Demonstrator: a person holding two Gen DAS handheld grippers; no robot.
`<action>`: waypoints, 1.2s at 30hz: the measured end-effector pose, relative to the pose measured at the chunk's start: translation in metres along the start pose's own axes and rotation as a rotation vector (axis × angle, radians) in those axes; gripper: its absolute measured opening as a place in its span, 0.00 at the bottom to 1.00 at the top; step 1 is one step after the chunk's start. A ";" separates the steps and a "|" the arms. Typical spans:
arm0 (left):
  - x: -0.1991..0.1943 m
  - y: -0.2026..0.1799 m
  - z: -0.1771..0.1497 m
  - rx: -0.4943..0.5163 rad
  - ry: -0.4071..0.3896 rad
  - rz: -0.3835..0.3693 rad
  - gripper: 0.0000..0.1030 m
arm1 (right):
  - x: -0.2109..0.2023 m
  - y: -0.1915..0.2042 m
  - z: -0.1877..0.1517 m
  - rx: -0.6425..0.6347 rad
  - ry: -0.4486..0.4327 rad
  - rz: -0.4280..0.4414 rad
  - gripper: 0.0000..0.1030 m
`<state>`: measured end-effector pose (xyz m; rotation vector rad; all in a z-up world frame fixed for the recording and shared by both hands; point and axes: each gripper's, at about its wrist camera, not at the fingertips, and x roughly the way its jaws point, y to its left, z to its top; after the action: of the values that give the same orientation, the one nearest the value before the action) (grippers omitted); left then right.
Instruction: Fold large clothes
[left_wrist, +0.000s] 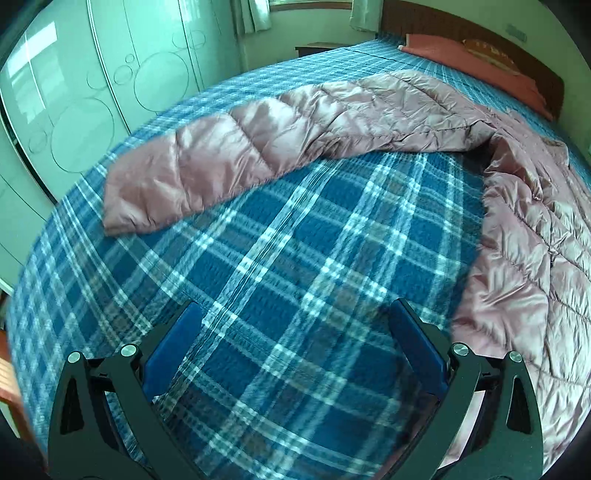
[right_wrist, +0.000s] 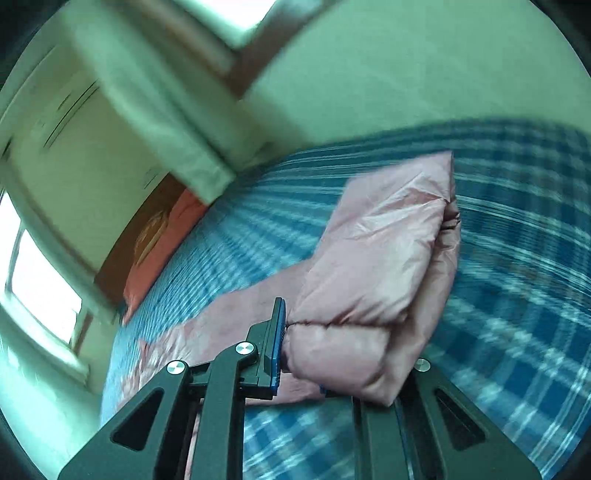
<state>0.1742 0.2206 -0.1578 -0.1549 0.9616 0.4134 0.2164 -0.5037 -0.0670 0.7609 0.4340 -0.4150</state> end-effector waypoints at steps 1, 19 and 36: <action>0.000 -0.001 0.000 0.012 -0.015 0.003 0.98 | 0.005 0.021 -0.004 -0.042 0.008 0.016 0.14; 0.006 0.005 -0.014 -0.002 -0.086 -0.006 0.98 | 0.125 0.307 -0.163 -0.468 0.324 0.260 0.14; 0.005 0.003 -0.017 -0.004 -0.093 -0.006 0.98 | 0.124 0.362 -0.302 -0.687 0.602 0.354 0.25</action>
<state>0.1628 0.2191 -0.1713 -0.1414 0.8684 0.4134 0.4357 -0.0717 -0.1217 0.2586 0.9259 0.3114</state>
